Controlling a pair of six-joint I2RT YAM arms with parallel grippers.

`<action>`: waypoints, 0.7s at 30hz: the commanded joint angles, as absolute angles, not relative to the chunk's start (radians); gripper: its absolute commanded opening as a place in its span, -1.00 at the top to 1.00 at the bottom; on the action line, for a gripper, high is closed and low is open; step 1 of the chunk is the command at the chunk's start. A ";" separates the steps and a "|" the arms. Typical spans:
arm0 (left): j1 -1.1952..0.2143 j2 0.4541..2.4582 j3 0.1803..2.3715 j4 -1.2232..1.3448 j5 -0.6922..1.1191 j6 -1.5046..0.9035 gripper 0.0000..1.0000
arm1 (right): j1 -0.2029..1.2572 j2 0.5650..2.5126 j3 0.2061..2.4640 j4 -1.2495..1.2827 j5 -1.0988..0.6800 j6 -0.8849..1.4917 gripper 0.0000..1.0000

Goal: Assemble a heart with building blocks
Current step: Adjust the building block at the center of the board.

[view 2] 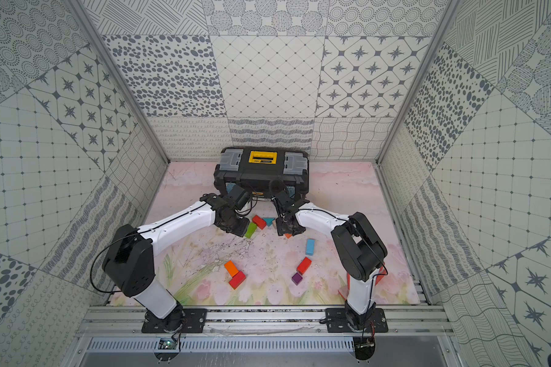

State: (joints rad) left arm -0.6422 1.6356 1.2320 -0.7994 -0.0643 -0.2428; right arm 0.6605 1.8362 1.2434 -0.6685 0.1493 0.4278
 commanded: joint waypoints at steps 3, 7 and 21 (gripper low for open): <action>-0.649 1.554 1.176 -0.827 -0.036 -0.325 -0.07 | 0.653 1.848 1.266 -0.654 0.168 0.419 -0.35; -0.648 1.550 1.173 -0.835 -0.033 -0.334 -0.07 | 0.653 1.858 1.266 -0.655 0.188 0.423 -0.34; -0.649 1.533 1.167 -0.837 -0.041 -0.337 -0.07 | 0.651 1.871 1.265 -0.635 0.166 0.420 -0.34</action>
State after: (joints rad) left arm -0.6430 1.5478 1.1736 -0.8124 -0.0483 -0.3183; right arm 0.6575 1.8515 1.2472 -0.6533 0.1581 0.4217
